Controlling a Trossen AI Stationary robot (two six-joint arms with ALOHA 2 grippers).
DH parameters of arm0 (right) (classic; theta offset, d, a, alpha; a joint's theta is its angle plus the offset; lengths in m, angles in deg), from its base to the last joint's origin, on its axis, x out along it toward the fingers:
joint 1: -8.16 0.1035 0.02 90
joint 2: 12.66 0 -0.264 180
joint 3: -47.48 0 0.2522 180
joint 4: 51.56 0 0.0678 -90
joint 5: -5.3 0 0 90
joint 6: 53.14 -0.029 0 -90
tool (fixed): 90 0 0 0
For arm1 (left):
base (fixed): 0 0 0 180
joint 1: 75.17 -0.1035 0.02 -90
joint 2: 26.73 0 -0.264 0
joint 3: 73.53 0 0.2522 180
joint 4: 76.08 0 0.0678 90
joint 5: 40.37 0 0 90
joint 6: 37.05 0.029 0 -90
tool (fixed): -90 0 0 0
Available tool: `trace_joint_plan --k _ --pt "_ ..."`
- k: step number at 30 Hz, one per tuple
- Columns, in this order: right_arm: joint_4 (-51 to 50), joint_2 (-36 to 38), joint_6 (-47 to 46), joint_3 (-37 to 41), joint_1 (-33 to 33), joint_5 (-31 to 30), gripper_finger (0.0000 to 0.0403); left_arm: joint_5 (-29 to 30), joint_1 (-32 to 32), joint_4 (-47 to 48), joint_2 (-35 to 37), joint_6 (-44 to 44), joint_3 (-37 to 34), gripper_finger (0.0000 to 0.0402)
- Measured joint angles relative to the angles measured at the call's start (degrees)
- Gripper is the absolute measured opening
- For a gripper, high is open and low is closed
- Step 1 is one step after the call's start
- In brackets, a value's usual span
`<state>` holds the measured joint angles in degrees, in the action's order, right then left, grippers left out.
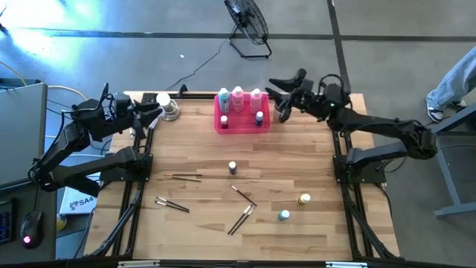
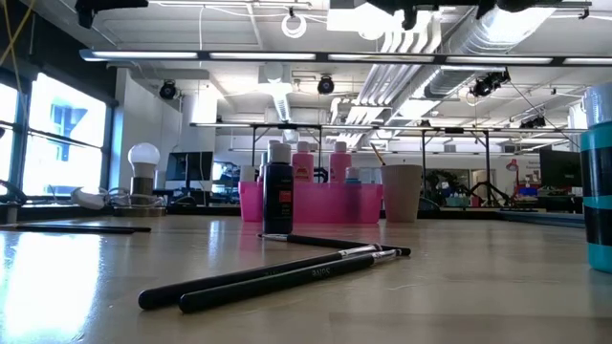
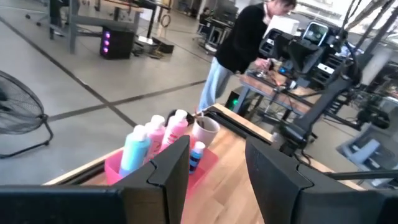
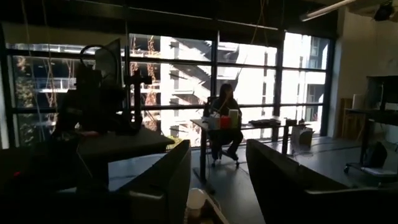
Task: Pick & Place Paint Supplies
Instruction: Put the small purple paint bottle into the pink bin
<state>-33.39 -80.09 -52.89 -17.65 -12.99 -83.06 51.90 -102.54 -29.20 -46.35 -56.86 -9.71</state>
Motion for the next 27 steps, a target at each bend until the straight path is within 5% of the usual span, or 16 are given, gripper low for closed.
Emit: trace_joint_plan --k 14,27 --pt "-27.68 -16.38 4.2 -20.2 12.77 1.56 0.0148 -4.53 0.02 0.54 0.0 -0.03 0.0 0.0152" --pt "-37.68 -22.94 2.55 -22.19 20.4 0.4 0.015 -4.42 0.02 5.73 -0.02 0.0 0.0 0.0152"
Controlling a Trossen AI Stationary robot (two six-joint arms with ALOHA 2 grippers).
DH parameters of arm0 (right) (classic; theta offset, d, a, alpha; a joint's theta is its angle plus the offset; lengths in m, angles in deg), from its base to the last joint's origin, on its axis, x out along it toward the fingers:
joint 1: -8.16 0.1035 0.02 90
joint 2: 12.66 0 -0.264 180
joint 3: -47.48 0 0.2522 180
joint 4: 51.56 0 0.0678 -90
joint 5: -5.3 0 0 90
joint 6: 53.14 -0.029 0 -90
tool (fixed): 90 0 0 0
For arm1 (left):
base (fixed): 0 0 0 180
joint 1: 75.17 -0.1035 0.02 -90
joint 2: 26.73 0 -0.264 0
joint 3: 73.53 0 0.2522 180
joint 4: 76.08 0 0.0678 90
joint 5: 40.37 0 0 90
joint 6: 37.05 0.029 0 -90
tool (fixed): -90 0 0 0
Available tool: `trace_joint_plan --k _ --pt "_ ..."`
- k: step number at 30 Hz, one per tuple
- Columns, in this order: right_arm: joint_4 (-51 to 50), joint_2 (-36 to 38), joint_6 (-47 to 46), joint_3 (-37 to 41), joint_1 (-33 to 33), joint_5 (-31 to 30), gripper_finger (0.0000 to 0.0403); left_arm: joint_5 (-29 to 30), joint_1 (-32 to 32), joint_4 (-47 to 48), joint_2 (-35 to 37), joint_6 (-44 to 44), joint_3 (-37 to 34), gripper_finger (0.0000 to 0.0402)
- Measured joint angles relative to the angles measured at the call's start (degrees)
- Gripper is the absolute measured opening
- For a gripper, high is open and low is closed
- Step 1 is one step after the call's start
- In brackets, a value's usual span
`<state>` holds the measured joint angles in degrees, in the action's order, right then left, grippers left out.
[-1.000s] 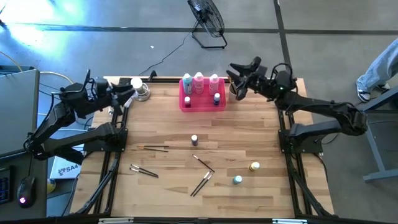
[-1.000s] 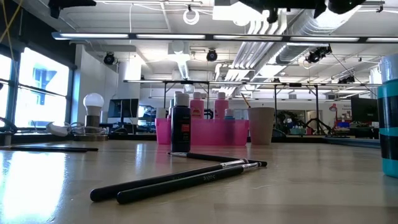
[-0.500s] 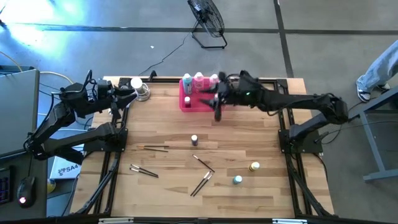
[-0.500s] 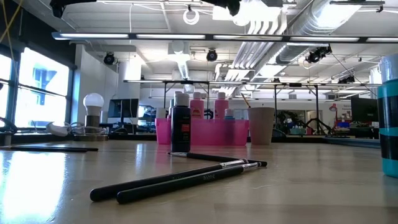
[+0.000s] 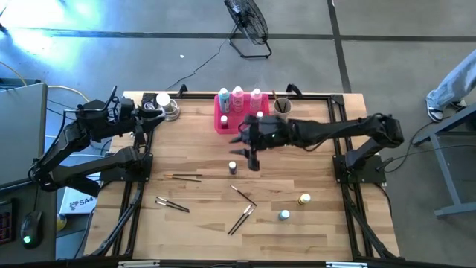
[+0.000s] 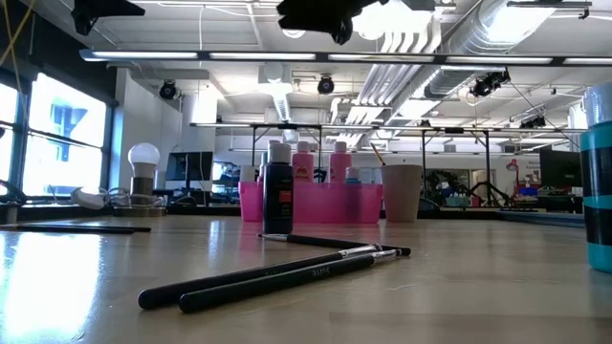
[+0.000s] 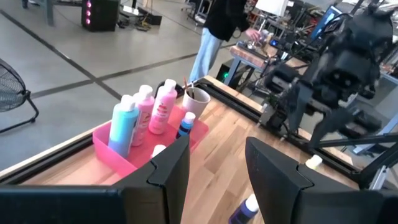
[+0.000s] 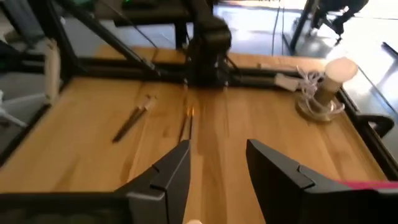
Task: Pick & Place Paint Supplies
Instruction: Put the small purple paint bottle into the pink bin
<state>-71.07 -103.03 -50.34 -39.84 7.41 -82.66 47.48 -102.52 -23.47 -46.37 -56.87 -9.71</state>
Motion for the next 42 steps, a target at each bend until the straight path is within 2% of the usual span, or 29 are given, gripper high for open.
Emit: trace_joint_plan --k 6,13,16,22,28,33,36,39,42 --pt "-0.41 -4.58 0.47 0.0 1.78 -6.79 0.0175 0.13 -0.02 0.33 0.0 0.0 0.0 0.0152" --pt "-1.01 -8.57 -0.3 0.13 2.27 -7.05 0.0239 0.15 -0.02 0.33 0.0 0.02 0.0 0.0152" --pt "-0.89 -8.55 -3.48 0.13 2.37 -5.93 0.0253 0.16 -0.01 0.52 0.0 0.02 0.0 0.0152" --pt "-0.12 -8.55 -10.74 0.13 2.26 -4.63 0.0255 0.17 -0.02 2.47 0.0 0.0 0.0 0.0152" --pt "-2.6 -8.55 -15.4 -1.57 2.26 -4.73 0.0236 0.17 -0.02 3.47 0.0 0.0 0.0 0.0152" --pt "-7.4 -10.31 -15.24 -6.52 2.31 -4.6 0.0227 0.18 -0.02 4.33 0.0 0.02 0.0 0.0152" --pt "-10.28 -13.87 -15.11 -8.55 2.29 -2.34 0.0227 0.2 -0.02 5.35 0.0 0.02 0.0 0.0152" --pt "-11.93 -15.93 -14.4 -8.65 2.31 -0.16 0.0227 0.22 0.0 6.42 0.0 0.02 0.0 0.0152" --pt "-14.81 -16.24 -12.39 -8.61 2.31 -0.73 0.0227 0.2 -0.02 6.78 0.0 0.02 0.0 0.0152"
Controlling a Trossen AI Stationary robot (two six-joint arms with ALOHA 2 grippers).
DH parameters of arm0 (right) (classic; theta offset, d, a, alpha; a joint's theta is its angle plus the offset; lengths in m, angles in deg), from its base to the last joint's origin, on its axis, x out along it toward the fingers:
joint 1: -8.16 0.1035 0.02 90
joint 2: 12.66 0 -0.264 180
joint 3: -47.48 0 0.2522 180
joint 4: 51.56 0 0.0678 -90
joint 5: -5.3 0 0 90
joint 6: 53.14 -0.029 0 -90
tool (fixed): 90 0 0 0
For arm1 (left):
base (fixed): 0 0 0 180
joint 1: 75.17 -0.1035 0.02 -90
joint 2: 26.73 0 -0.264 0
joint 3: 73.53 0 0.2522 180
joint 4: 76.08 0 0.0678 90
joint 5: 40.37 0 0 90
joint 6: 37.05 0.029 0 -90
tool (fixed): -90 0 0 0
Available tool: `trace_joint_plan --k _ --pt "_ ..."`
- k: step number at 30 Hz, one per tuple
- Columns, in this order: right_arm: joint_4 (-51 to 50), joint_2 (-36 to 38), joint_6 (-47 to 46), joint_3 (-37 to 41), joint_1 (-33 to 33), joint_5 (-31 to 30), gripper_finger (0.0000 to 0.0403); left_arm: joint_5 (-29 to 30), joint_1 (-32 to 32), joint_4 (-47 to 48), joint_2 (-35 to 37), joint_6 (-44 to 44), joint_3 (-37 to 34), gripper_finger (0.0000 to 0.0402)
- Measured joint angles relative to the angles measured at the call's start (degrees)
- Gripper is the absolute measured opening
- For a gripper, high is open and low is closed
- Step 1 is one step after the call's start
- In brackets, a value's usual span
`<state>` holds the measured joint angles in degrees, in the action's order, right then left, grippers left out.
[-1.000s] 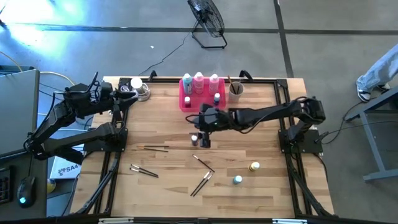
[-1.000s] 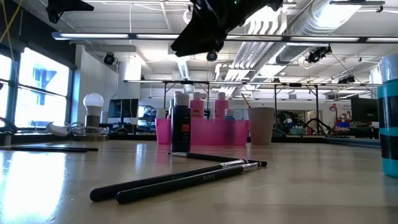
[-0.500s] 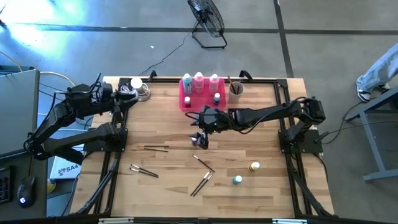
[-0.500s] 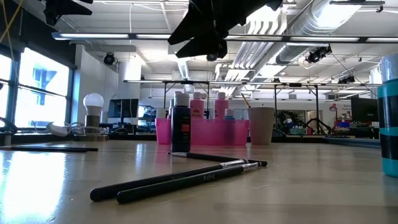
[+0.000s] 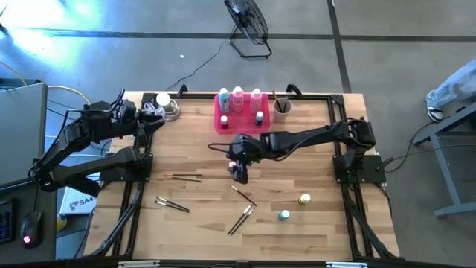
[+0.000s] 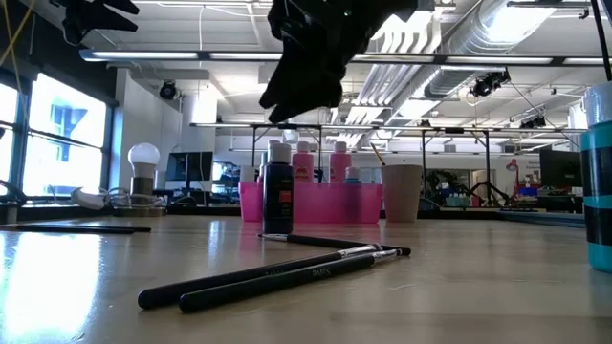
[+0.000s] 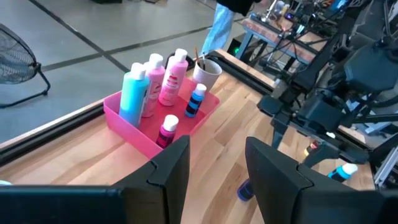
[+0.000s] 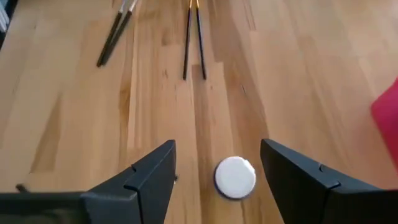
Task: Pick & Place Paint Supplies
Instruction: Put the small purple paint bottle into the pink bin
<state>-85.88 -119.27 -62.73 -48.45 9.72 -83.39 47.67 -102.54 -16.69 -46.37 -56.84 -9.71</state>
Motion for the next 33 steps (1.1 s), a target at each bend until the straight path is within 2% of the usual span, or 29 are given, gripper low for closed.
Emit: trace_joint_plan --k 8,33 --pt "-0.55 -0.4 3.7 -0.07 -0.09 -1.19 0.0227 0.11 0.0 0.0 0.0 0.0 0.0 0.0152" --pt "-1.75 -4.28 5.36 -0.07 -1.27 0.28 0.0227 1.03 0.02 0.0 0.0 0.0 0.0 0.0152"
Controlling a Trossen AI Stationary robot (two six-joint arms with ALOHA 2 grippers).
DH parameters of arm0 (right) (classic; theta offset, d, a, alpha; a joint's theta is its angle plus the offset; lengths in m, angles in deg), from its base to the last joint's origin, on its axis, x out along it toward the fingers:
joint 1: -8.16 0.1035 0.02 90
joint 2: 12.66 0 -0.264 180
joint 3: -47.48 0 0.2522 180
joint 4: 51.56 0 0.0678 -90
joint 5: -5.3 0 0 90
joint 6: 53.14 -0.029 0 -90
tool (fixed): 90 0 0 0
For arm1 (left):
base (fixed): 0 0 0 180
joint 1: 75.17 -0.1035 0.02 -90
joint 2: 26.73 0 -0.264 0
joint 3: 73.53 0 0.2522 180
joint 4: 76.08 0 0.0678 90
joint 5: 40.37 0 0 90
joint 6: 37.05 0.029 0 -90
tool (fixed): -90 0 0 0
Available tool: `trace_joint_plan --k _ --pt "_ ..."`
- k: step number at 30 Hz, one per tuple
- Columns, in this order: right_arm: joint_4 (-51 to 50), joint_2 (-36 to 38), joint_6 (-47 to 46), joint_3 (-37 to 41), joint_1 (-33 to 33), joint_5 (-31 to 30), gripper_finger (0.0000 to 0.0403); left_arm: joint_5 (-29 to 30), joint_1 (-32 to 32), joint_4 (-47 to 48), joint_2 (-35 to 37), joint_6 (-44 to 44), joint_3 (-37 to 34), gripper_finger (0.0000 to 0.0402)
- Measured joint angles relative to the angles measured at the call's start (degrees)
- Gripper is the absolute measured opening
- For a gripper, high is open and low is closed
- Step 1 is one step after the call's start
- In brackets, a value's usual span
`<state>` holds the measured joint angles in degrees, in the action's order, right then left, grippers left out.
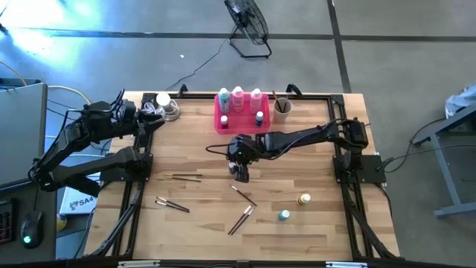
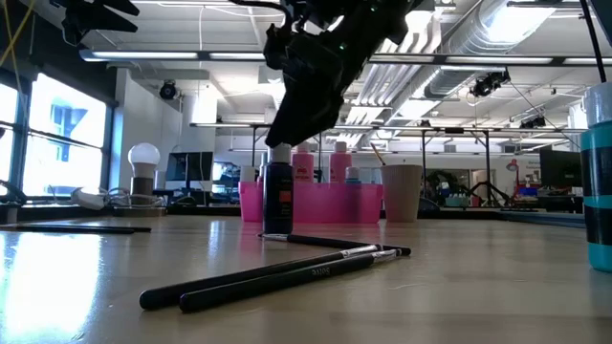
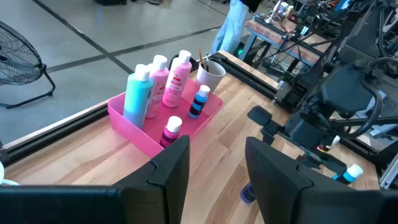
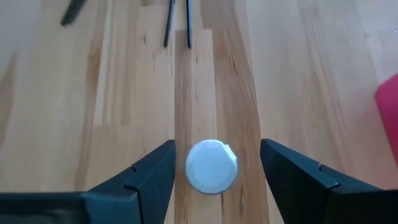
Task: Pick & Place Paint Supplies
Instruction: Put the small purple paint bottle into the pink bin
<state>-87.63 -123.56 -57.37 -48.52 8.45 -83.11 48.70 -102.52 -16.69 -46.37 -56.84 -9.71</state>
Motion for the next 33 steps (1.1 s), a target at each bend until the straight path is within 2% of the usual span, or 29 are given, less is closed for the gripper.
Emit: trace_joint_plan --k 33 --pt "-1.52 -0.24 -0.02 0.02 -0.42 2.87 0.0227 0.04 -0.02 -0.02 0.0 0.0 0.0 0.0152"
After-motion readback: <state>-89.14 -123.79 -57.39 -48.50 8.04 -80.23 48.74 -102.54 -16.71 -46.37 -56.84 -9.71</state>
